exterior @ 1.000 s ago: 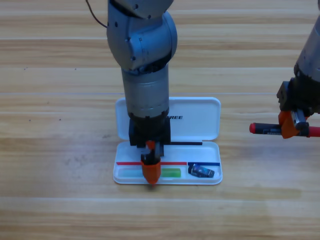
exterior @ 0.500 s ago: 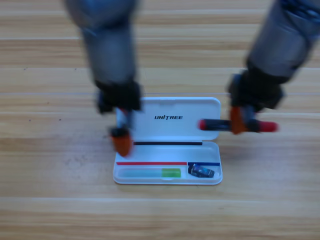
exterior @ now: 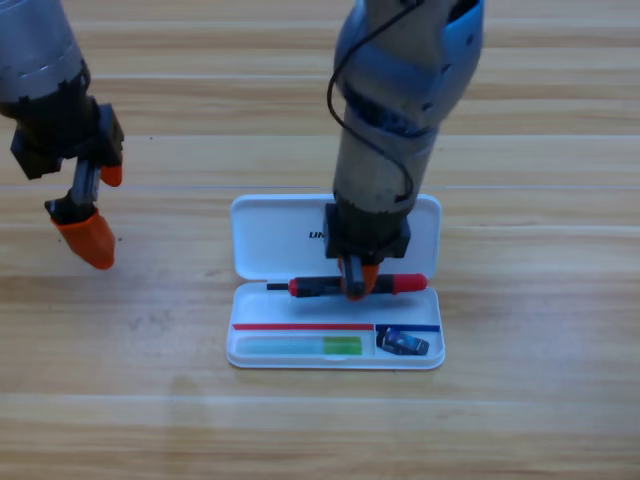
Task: Clean up eraser and pencils
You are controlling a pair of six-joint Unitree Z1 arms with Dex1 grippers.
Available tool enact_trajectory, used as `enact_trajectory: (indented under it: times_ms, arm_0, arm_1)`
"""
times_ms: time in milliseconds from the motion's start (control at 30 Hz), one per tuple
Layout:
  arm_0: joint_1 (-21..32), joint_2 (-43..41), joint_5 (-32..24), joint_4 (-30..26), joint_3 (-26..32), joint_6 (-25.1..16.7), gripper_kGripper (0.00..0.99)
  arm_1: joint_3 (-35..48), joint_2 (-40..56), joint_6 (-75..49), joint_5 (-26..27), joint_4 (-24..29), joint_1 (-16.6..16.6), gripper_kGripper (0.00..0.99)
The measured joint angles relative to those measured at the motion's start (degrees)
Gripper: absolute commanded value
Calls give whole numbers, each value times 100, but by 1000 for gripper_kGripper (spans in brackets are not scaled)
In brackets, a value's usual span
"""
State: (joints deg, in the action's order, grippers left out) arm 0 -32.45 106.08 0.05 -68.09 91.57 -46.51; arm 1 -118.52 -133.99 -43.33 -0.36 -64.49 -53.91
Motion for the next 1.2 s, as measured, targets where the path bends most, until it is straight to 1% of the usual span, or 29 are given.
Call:
enact_trajectory:
  times_ms: [133,167,233,267,300,433,600,700,767,833,867,900,967,1033,1067,1133,1200]
  arm_0:
    - [15,0,-21,9,-18,0,990]
    - [19,0,-28,9,-27,0,990]
    - [20,0,-48,9,-42,0,990]
    - [20,0,-57,9,-43,0,989]
    - [21,0,-66,9,-44,0,989]
    - [21,0,-103,10,-45,0,990]
    - [21,0,-153,22,-45,0,988]
    - [22,-1,-163,51,-45,0,979]
    - [31,-11,-163,106,-45,0,960]
    - [62,-59,-163,266,-45,0,936]
    - [85,-109,-163,365,-45,0,917]
    - [120,-171,-163,433,-45,0,913]
    - [220,-320,-163,585,-45,-8,845]
    - [336,-440,-167,708,-46,-14,758]
    - [401,-467,-198,797,-46,-14,696]
    - [597,-469,-454,1000,-46,-27,528]
    - [833,-455,-841,1211,-52,-111,278]
  arm_1:
    - [-72,-41,5,0,0,-18,0]
    - [-95,-45,14,0,0,-18,80]
    - [-115,-46,43,0,0,-22,660]
    - [-119,-47,66,0,0,-22,867]
    - [-122,-49,104,0,0,-23,919]
    - [-127,-49,307,0,0,-24,971]
    - [-95,-21,366,183,0,-24,986]
    - [233,321,388,664,0,-26,986]
    - [550,783,394,1068,0,-27,986]
    - [995,1447,395,1656,21,-26,986]
    - [1285,1817,395,1942,102,-27,986]
    - [1705,2306,399,2248,316,-27,986]
    - [2485,3148,554,2580,808,-19,988]
    - [3488,4070,910,2699,1594,-15,989]
    - [3928,4473,1029,2769,1925,-9,990]
    - [4582,5020,1194,2885,2404,-9,990]
    - [4887,5375,1283,3022,2673,-8,990]
